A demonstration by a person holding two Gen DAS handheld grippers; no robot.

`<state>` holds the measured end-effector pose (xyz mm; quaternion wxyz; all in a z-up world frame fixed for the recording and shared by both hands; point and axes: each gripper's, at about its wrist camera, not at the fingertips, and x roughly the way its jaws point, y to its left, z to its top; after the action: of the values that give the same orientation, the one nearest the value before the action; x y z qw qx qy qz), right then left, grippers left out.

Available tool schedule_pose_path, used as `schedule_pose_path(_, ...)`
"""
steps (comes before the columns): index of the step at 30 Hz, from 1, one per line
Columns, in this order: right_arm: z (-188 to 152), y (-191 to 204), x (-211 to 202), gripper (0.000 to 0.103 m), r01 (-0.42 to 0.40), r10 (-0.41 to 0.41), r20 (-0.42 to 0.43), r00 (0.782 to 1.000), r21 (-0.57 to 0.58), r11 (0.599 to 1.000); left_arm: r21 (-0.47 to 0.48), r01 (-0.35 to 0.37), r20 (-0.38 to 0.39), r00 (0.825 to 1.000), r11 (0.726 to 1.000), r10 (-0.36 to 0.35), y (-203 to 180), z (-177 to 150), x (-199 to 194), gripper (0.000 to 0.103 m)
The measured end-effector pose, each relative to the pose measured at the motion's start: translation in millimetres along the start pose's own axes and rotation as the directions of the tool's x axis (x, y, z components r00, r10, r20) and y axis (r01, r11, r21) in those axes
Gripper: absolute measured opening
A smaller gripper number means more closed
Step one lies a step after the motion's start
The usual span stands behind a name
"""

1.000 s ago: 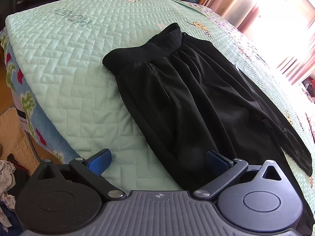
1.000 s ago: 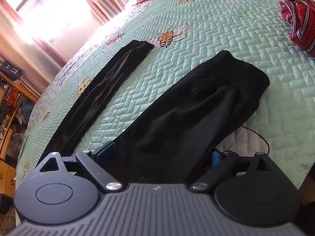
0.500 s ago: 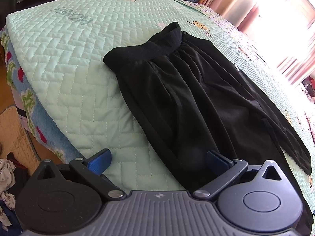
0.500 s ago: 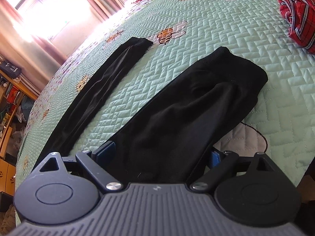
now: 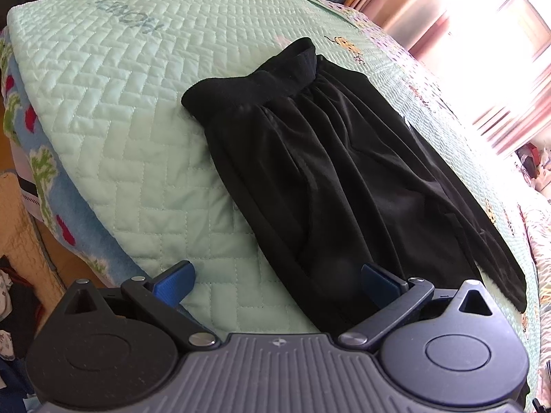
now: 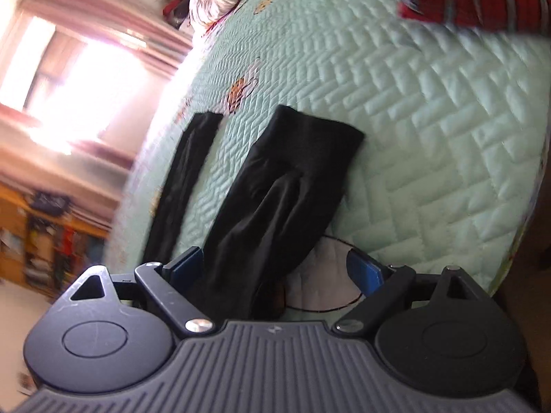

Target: Fold clothes

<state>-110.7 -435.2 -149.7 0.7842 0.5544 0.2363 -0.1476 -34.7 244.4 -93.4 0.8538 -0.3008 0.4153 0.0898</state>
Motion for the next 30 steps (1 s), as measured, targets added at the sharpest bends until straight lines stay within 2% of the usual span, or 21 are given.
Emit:
schedule_pose_path(3,9,-19,5,0.091,-0.082,0.083,-0.008,0.997,0.087,0.993,0.003,-0.003,-0.001,1.0,1.0,0.003,-3,3,3,0.102)
schedule_pose_path(6,12,-16,12,0.089,-0.116,0.116,0.002,0.993,0.083,0.99,-0.021,0.01,-0.001,1.0,1.0,-0.01,-1,7,6,0.102)
schedule_pose_path(9,17,-19,22,0.06,-0.113,0.113,0.013,0.994,0.115,0.987,-0.061,0.037,0.009,0.999,0.997,-0.037,3,11,7,0.102)
schedule_pose_path(11,17,-25,30,0.025,-0.111,0.113,-0.007,0.994,0.152,0.982,-0.082,0.057,0.019,0.998,0.995,-0.056,7,13,7,0.102)
schedule_pose_path(12,17,-29,33,0.02,-0.111,0.116,-0.019,0.993,0.17,0.979,-0.091,0.067,0.023,0.998,0.994,-0.065,8,14,7,0.102)
schedule_pose_path(15,13,-42,32,0.021,-0.168,0.174,-0.005,0.985,0.221,0.961,-0.103,0.096,0.041,0.995,0.99,-0.093,9,19,6,0.101)
schedule_pose_path(16,11,-43,31,0.025,-0.191,0.197,-0.002,0.98,0.234,0.953,-0.101,0.109,0.047,0.993,0.989,-0.105,9,21,7,0.101)
schedule_pose_path(17,8,-44,30,0.034,-0.216,0.224,-0.006,0.975,0.243,0.946,-0.104,0.123,0.053,0.992,0.987,-0.117,10,23,7,0.101)
schedule_pose_path(19,1,-40,30,0.042,-0.243,0.256,-0.036,0.966,0.216,0.946,-0.122,0.14,0.067,0.989,0.983,-0.133,12,26,9,0.098)
schedule_pose_path(20,-2,-37,31,0.043,-0.256,0.271,-0.051,0.961,0.203,0.945,-0.135,0.144,0.075,0.988,0.98,-0.135,13,27,10,0.097)
schedule_pose_path(21,-4,-33,31,0.043,-0.254,0.268,-0.061,0.962,0.179,0.951,-0.149,0.147,0.087,0.987,0.978,-0.135,14,28,10,0.092)
schedule_pose_path(25,-4,-28,35,0.04,-0.246,0.259,-0.063,0.964,0.16,0.956,-0.185,0.159,0.102,0.985,0.97,-0.142,22,33,12,0.053)
schedule_pose_path(27,-2,-29,37,0.036,-0.249,0.263,-0.064,0.963,0.172,0.953,-0.209,0.191,0.102,0.98,0.959,-0.173,32,35,14,0.041)
schedule_pose_path(29,-1,-29,39,0.025,-0.243,0.258,-0.068,0.964,0.174,0.954,-0.241,0.215,0.105,0.975,0.946,-0.195,39,36,17,0.032)
schedule_pose_path(30,-3,-31,37,0.022,-0.241,0.256,-0.067,0.964,0.178,0.954,-0.259,0.229,0.106,0.972,0.938,-0.208,43,36,20,0.023)
